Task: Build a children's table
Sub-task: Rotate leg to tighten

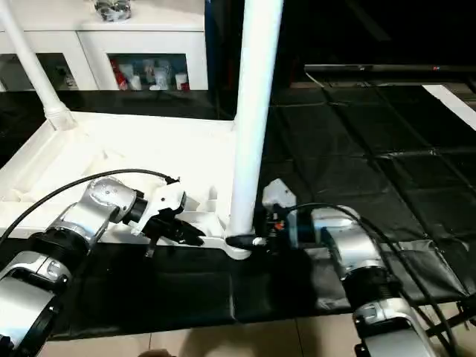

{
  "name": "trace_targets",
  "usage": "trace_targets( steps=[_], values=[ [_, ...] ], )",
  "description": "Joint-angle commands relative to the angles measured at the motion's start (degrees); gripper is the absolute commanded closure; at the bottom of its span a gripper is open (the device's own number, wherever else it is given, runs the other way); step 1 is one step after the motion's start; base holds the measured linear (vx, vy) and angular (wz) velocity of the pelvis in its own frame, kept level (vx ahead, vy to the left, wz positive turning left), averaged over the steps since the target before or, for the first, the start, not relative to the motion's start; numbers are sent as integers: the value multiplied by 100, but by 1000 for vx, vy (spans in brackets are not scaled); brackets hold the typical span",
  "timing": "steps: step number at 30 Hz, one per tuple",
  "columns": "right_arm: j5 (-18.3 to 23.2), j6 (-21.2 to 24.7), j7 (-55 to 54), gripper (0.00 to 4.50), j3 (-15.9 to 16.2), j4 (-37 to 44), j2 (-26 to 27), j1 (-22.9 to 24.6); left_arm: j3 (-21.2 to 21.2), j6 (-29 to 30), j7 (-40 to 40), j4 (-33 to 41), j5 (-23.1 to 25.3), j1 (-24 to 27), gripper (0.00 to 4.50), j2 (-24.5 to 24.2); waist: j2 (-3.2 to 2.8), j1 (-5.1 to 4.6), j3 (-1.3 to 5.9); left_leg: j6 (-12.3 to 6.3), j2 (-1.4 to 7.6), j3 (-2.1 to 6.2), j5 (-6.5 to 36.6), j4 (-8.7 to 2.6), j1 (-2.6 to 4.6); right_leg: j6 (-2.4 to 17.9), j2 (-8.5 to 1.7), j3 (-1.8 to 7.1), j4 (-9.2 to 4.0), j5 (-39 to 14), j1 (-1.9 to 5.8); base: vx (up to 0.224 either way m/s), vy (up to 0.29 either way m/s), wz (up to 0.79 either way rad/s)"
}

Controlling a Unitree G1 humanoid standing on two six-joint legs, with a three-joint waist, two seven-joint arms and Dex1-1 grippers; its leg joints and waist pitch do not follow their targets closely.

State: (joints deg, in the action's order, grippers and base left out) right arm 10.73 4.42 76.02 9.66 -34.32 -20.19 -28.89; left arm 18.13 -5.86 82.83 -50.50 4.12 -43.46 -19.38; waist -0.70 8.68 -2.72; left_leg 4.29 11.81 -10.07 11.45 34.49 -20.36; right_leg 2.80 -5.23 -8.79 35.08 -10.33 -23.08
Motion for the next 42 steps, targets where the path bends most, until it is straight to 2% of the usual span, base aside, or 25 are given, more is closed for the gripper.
trace_targets(
  steps=[1,3,6,14,16,23,25,28,29,34,40,41,42],
  values=[
    [-45,12,-5,71,44,58,-15,22,-49,9,-22,22,-41,-168,450,20,-8,-16,423,-352,232,66,737,-373,10,874,-455,418,-433,-1109,376,0,0,0],
    [-45,11,-21,36,53,76,-23,29,-53,11,-27,16,-43,-173,450,21,-8,-19,422,-362,230,65,733,-372,6,882,-454,419,-433,-1095,379,0,0,0],
    [-137,-119,-123,20,88,61,-51,25,-55,10,-34,11,-47,-179,450,22,-10,-20,412,-337,226,61,782,-378,14,845,-455,415,-455,-1229,375,0,0,0],
    [-207,-196,-287,20,54,-61,-24,-12,-69,13,-66,2,-50,-190,450,35,-10,-21,416,-347,228,64,751,-377,10,845,-455,419,-445,-1186,376,0,0,0],
    [-203,-191,-312,47,41,-78,-14,-23,-70,12,-69,1,-48,-190,450,37,-5,-22,415,-352,226,62,759,-376,8,841,-456,417,-449,-1199,378,0,0,0],
    [-171,-192,-351,95,-1,-129,18,-46,-78,13,-82,2,-46,-182,450,31,-2,-23,414,-353,230,63,769,-378,9,840,-459,421,-448,-1226,374,0,0,0],
    [-151,-169,-338,123,-4,-145,17,-45,-74,15,-86,6,-46,-171,450,29,16,-27,412,-364,233,61,751,-379,8,839,-457,421,-446,-1209,373,0,0,0],
    [-149,-140,-309,136,18,-160,10,-40,-72,20,-89,14,-47,-162,450,31,11,-27,411,-364,230,60,758,-378,8,832,-462,420,-450,-1263,373,0,0,0],
    [-149,-140,-309,164,18,-160,10,-40,-72,20,-89,14,-47,-162,450,31,9,-29,410,-365,231,61,753,-380,7,824,-461,422,-452,-1270,372,0,0,0],
    [-166,-162,-305,176,76,-151,29,22,-74,34,-133,47,-44,-122,450,31,8,-34,406,-363,230,59,766,-382,14,815,-460,420,-458,-1306,366,0,0,0],
    [-88,-35,-960,178,-121,-105,350,155,-252,342,-900,-89,-23,-148,450,216,-15,-46,397,-284,235,67,838,-392,21,805,-463,417,-481,-1373,358,0,0,0],
    [-118,-13,-1272,178,-183,-171,471,126,-336,470,-1169,-123,-53,-188,450,323,-7,-70,398,-246,222,68,832,-396,8,790,-458,413,-475,-1397,374,0,0,0],
    [-165,139,-1965,178,-326,-346,736,15,-493,739,-1685,-141,-121,-269,450,552,-33,-86,395,-204,223,72,872,-399,20,783,-467,416,-497,-1470,362,0,0,0]
  ],
)
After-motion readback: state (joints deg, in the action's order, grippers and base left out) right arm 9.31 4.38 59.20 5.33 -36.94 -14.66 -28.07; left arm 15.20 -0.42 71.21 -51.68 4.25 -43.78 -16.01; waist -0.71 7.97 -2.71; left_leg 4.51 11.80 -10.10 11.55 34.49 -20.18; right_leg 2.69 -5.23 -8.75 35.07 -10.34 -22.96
